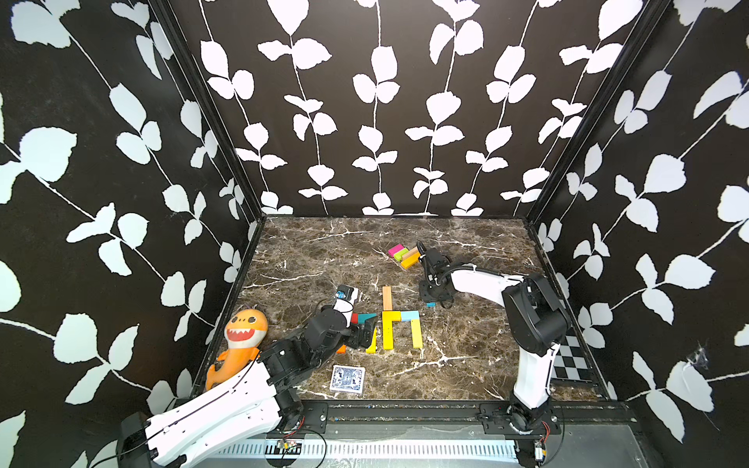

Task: Assemble the letter h with building blocks
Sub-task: Place the building block at the center of the board.

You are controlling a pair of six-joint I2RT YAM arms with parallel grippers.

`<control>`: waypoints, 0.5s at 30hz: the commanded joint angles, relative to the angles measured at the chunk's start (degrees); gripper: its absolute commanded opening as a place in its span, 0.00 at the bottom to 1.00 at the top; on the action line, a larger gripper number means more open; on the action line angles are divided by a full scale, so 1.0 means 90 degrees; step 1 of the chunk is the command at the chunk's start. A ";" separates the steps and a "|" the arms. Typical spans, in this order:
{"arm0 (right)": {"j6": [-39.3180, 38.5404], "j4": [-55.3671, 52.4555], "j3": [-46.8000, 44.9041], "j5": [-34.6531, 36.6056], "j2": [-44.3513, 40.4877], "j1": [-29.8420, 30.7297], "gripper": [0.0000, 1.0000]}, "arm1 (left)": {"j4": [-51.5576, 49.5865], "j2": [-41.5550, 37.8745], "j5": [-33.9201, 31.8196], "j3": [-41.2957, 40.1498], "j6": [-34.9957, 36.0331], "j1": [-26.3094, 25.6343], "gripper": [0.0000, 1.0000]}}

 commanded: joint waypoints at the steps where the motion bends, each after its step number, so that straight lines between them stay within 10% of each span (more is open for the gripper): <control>1: 0.0245 -0.0137 -0.0154 0.0161 -0.0100 0.0080 0.28 | 0.0015 -0.0112 -0.0074 0.0141 0.0000 0.0003 0.99; 8: 0.0387 -0.0095 -0.0148 0.0156 -0.0165 0.0120 0.59 | -0.0029 -0.0133 -0.0095 0.0157 0.0016 0.0003 0.99; 15: 0.0311 0.0206 -0.0038 0.0004 -0.0757 0.0122 0.69 | -0.0075 -0.0172 -0.0124 0.0208 0.0061 0.0008 0.99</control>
